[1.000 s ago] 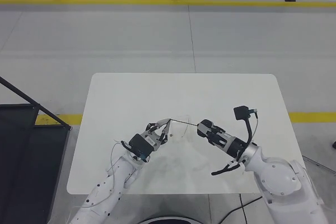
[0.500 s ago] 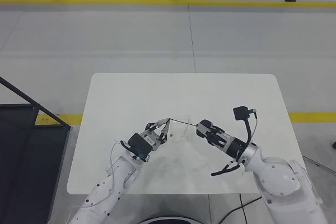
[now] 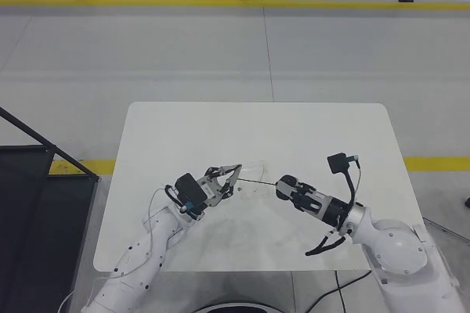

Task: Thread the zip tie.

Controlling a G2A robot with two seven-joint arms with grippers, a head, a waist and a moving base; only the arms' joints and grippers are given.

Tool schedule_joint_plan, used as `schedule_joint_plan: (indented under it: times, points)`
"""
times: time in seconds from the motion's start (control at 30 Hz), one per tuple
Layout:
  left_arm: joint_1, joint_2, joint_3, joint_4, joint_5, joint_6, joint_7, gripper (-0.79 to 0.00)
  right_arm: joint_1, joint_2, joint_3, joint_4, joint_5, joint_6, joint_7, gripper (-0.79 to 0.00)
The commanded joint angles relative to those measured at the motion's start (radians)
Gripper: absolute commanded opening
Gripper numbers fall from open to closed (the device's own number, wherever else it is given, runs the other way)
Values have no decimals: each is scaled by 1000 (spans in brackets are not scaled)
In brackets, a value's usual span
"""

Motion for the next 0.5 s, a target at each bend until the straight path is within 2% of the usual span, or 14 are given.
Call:
schedule_joint_plan:
  times: [0.0,0.23,0.47]
  points:
    - [-6,0,1,2,-5,1,1,-785,-7,1,4,-3,3,-10,-7,-785]
    - [-11,-1,2,7,-20,2,5,-785,-19,3,12,-13,9,-15,-9,-785]
    - [-11,-1,2,7,-20,2,5,-785,19,1,1,-5,59,51,3,-785]
